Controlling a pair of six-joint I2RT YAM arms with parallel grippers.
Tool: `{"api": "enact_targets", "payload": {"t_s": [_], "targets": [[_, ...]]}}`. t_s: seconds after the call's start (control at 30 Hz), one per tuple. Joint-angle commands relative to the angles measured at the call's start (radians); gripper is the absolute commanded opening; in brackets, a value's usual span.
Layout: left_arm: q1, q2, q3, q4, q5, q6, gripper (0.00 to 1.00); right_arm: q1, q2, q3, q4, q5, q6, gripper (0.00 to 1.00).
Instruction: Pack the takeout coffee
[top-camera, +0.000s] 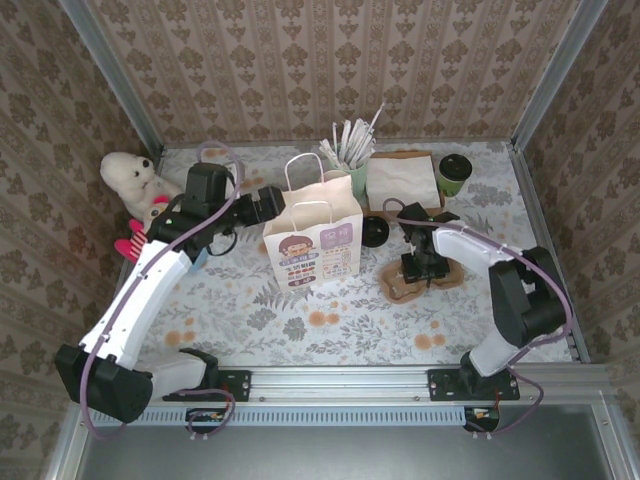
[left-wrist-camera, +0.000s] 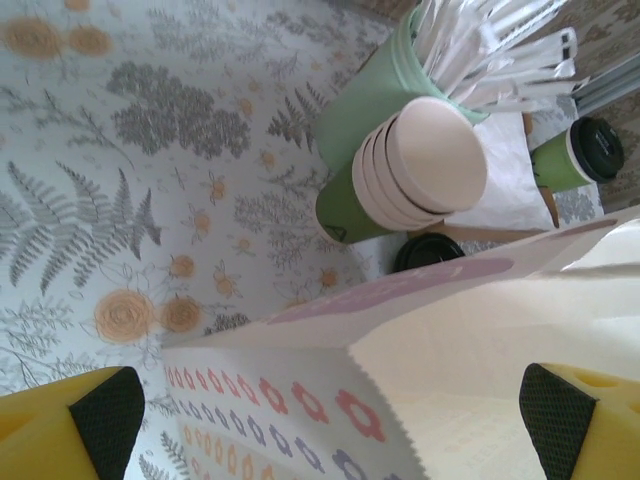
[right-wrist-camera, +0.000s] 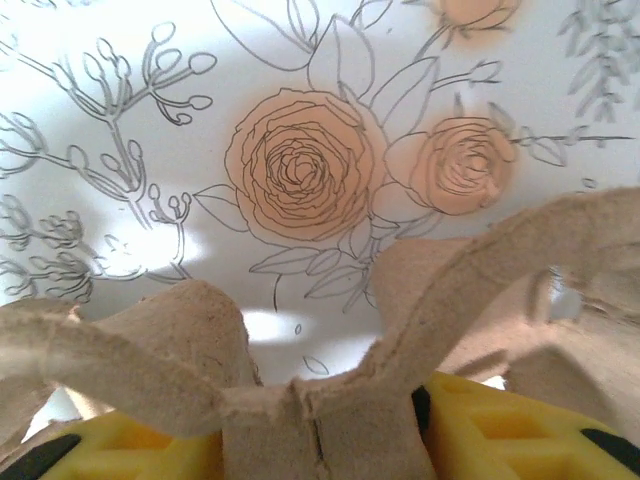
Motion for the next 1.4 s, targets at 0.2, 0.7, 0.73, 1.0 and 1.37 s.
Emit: {"api": "enact_targets", "payload": {"t_s": [0.2, 0.7, 0.73, 1.0, 1.37], "targets": [[0.01, 0.06, 0.14, 0.119, 0.079, 0.341, 1.0, -0.002, -0.264, 0.099, -0.093, -0.014, 0.023, 0.45], [-0.046, 0.414, 0.536, -0.053, 0.389, 0.691, 0.71, -0.104, -0.298, 0.622, -0.178, -0.441, 0.174, 0.44], [-0.046, 0.412, 0.529, -0.033, 0.409, 0.684, 0.64, -0.104, -0.292, 0.637, -0.167, -0.466, 0.182, 0.44], [-0.04, 0.434, 0.544, -0.011, 0.541, 0.589, 0.33, -0.072, -0.226, 0.713, 0.069, -0.711, 0.318, 0.42], [-0.124, 0.441, 0.565, 0.041, 0.606, 0.364, 0.12, 0.04, -0.111, 0.777, 0.242, -0.831, 0.422, 0.43]]}}
